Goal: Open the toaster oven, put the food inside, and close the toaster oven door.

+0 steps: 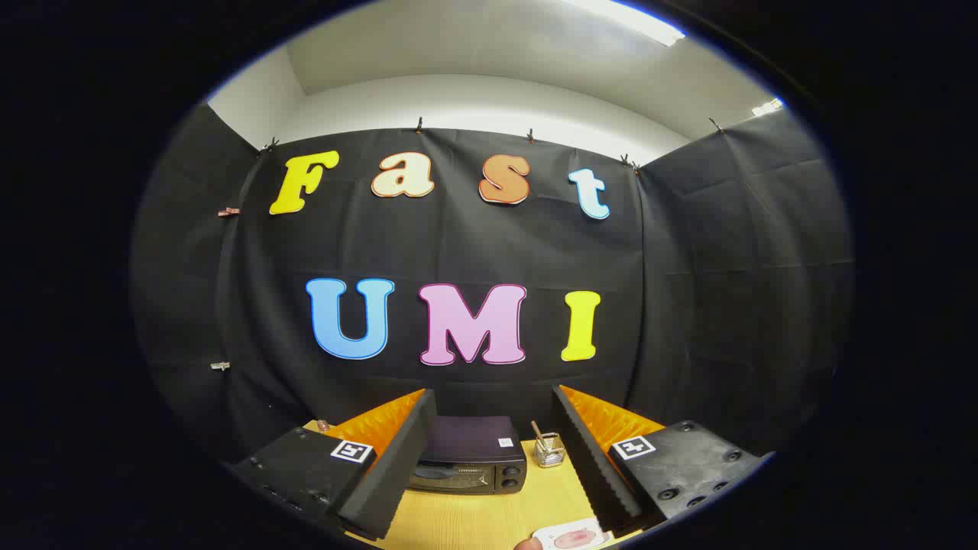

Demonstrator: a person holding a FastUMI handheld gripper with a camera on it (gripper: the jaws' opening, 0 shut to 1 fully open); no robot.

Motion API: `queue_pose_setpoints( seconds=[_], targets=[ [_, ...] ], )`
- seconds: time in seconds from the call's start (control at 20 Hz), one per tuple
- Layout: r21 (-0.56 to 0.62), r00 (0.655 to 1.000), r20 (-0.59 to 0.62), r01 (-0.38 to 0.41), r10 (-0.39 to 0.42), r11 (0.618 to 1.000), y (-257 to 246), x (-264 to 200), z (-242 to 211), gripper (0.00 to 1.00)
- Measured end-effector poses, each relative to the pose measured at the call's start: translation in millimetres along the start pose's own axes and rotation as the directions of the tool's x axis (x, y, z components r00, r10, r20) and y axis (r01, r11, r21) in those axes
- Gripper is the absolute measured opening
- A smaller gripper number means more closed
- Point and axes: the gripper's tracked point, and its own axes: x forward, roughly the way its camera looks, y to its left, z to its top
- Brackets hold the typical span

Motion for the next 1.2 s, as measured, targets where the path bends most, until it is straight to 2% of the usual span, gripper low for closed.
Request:
queue_pose_setpoints(
  seconds=[0.95,1.2],
  targets=[
    [-0.016,1.000,0.002,0.002,-0.002,1.000,3.3,-3.5,-1.6,0.97],
    [-0.019,1.000,-0.013,-0.011,0.011,1.000,14.5,2.4,-15.4,0.97]
  ],
)
